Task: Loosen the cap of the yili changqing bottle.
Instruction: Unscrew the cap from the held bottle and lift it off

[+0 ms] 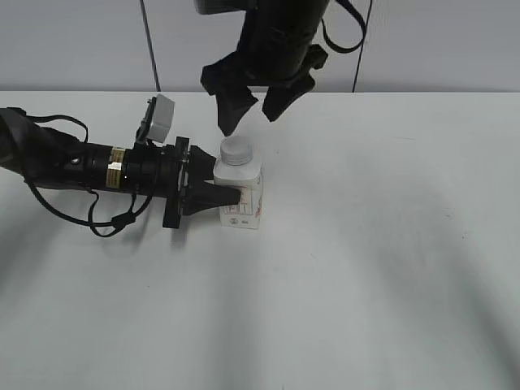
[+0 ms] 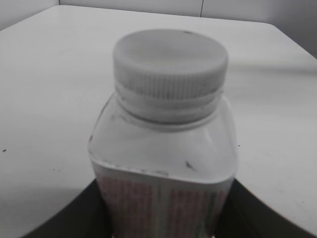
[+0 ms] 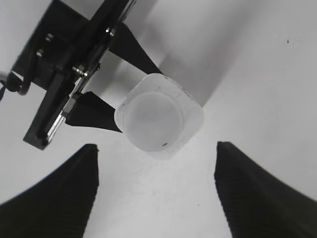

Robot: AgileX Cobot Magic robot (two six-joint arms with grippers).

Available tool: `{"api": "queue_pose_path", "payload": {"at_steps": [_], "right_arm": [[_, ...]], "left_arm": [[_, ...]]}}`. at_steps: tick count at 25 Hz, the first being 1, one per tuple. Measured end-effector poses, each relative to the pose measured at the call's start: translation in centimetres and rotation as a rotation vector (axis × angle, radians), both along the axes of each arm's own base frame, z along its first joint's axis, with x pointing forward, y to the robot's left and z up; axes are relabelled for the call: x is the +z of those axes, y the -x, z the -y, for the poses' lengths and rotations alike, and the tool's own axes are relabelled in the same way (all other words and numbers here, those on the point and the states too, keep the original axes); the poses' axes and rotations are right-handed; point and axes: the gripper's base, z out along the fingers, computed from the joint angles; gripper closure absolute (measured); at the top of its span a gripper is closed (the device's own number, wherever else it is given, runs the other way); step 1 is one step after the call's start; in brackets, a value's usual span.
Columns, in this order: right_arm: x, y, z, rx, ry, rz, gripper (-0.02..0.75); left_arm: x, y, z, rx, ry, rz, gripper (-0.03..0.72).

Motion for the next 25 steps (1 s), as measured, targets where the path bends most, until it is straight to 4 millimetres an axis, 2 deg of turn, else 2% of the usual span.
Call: {"api": "queue_pose_path", "payload": {"at_steps": [7, 14, 21, 25], "right_arm": [[-2.5, -0.4, -1.1, -0.086, -0.008, -0.085, 0.153], [-2.4, -1.0, -1.5, -0.090, -0.018, -0.068, 0.152], [-4.9, -1.4, -1.8, -0.094, 0.014, -0.106, 0.152], [-5.0, -1.4, -1.8, -0.094, 0.015, -0.107, 0.210]], "left_arm": [[0.0, 0.0, 0.0, -0.001, 0.000, 0.000, 0.345], [0.0, 0.0, 0.0, -0.001, 0.000, -0.001, 0.347], [0.0, 0.0, 0.0, -0.001, -0.001, -0.003, 0.347], [0.0, 0.0, 0.0, -0.001, -0.001, -0.003, 0.347]]}}
